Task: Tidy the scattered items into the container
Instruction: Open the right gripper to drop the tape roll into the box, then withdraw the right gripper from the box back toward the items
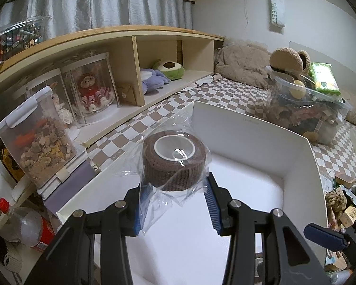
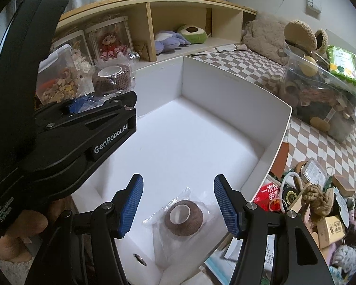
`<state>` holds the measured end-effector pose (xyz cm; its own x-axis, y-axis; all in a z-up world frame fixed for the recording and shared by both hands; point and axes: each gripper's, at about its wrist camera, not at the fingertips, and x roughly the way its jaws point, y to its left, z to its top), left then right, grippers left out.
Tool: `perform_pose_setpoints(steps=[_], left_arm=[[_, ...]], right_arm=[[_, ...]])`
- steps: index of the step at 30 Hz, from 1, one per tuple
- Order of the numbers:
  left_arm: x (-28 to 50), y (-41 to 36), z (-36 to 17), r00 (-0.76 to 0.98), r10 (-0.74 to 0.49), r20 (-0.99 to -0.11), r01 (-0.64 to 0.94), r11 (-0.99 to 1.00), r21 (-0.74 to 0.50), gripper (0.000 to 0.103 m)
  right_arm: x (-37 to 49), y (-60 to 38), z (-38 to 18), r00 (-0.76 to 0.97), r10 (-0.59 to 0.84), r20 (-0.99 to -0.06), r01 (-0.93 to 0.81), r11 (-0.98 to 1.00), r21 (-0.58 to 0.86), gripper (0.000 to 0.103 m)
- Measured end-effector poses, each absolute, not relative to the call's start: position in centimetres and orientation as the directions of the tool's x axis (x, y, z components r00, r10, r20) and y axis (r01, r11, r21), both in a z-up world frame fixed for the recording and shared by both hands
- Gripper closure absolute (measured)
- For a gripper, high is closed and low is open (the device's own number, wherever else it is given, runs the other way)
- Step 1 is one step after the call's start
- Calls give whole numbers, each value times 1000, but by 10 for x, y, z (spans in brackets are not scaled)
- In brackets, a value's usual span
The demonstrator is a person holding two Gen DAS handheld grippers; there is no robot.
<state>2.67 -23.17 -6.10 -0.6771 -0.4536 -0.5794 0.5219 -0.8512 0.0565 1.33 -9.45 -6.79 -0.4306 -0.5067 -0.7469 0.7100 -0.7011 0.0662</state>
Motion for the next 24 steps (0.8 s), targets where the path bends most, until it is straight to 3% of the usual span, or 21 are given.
perform_pose_setpoints(steps=[4, 24], left_arm=[[26, -232, -62, -662, -466, -587, 534, -843, 66, 29], [26, -232, -61, -658, -468, -590, 531, -844, 78, 27]], right_arm=[[13, -95, -70, -430, -503, -750, 707, -704, 66, 40], [9, -91, -69, -435, -506, -745, 700, -710, 73, 40]])
